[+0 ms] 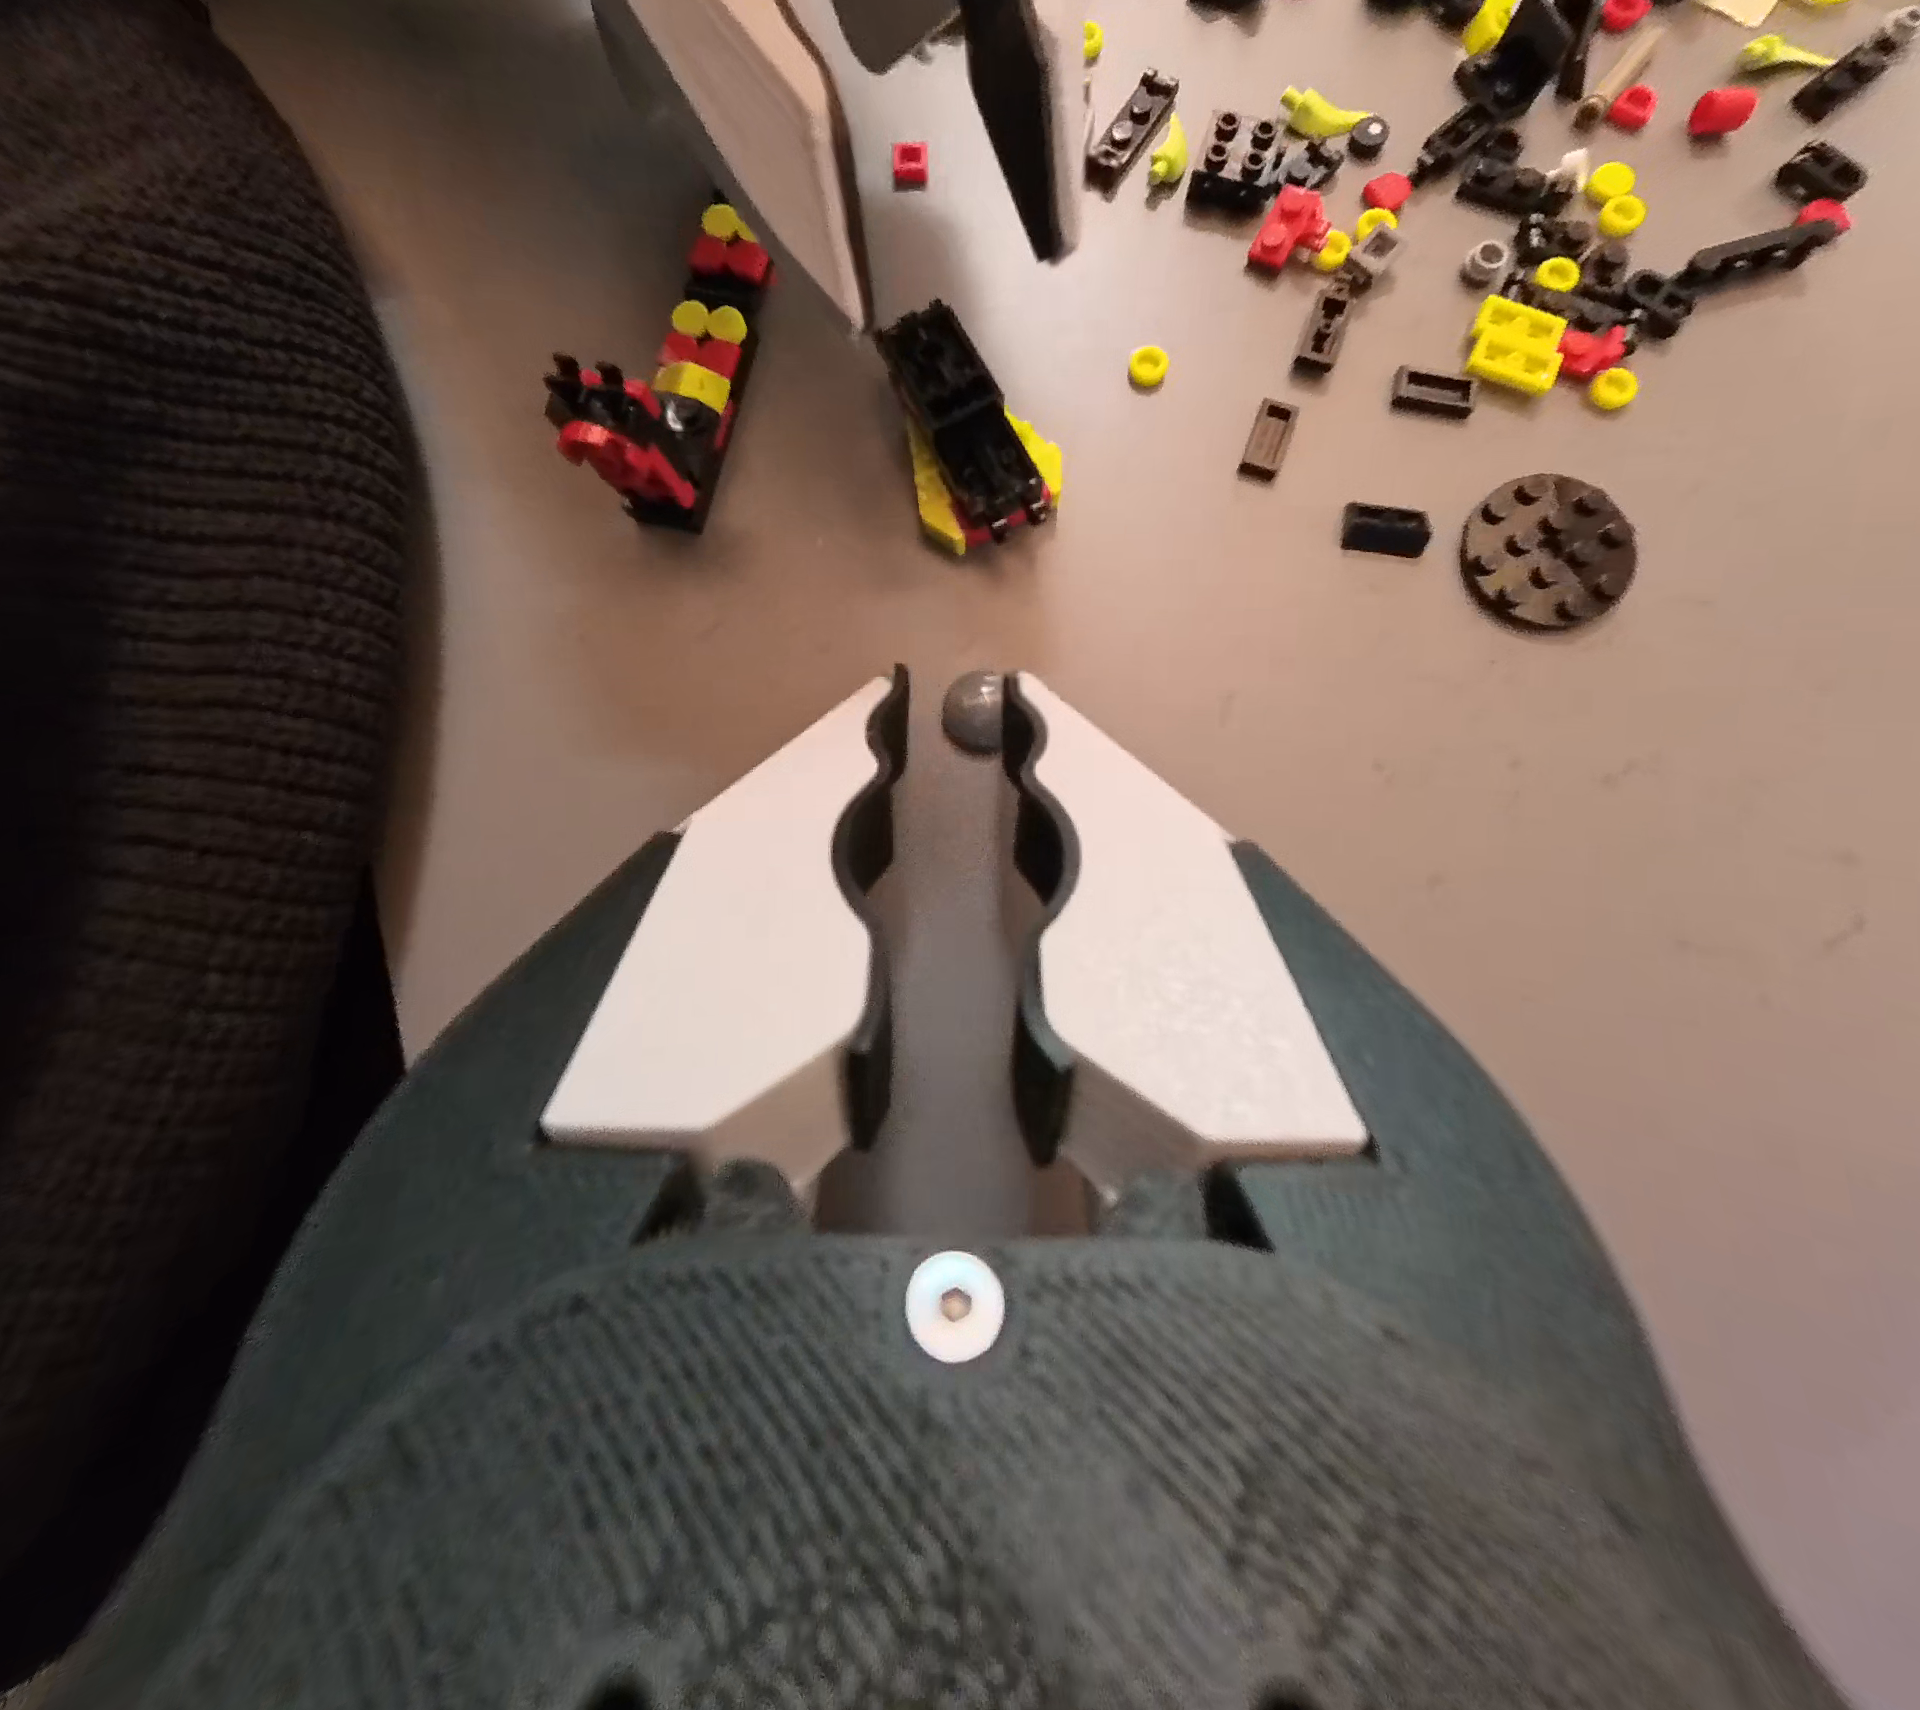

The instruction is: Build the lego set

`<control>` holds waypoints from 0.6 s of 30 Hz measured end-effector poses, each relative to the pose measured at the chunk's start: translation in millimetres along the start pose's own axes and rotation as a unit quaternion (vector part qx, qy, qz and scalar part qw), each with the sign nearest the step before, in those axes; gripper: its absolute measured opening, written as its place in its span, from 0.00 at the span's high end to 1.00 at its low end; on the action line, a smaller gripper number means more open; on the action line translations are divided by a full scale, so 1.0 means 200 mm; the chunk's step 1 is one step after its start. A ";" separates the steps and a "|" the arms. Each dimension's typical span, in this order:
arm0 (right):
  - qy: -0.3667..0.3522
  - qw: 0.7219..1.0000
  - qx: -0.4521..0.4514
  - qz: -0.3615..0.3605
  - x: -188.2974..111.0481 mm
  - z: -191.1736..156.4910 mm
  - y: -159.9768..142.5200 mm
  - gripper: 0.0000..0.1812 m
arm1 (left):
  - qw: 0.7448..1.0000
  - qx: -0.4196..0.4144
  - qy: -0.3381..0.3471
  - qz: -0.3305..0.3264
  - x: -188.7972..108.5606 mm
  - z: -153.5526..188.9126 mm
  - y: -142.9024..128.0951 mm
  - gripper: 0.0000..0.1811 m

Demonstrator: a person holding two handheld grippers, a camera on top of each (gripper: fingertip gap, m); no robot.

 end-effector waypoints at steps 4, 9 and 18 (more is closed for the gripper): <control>-0.013 1.000 -0.011 -0.015 0.02 0.01 -0.01 0.92 | 1.000 0.000 0.000 0.001 0.00 0.00 0.00 0.86; -0.021 1.000 -0.005 -0.019 0.02 0.03 -0.01 0.91 | 1.000 0.000 -0.002 0.001 0.00 0.00 0.00 0.86; -0.023 0.999 -0.013 -0.029 0.04 0.02 -0.02 0.92 | 1.000 -0.001 -0.003 0.000 0.00 0.01 0.00 0.86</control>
Point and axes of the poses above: each gripper's, where its closed fingertips meet, x out along the fingers, y out of its top, z = x × y across the jaws, the point moved 4 cm from there along -x, back along the fingers, and after that the axes turned 9 degrees about -z, right-handed, at the moved point
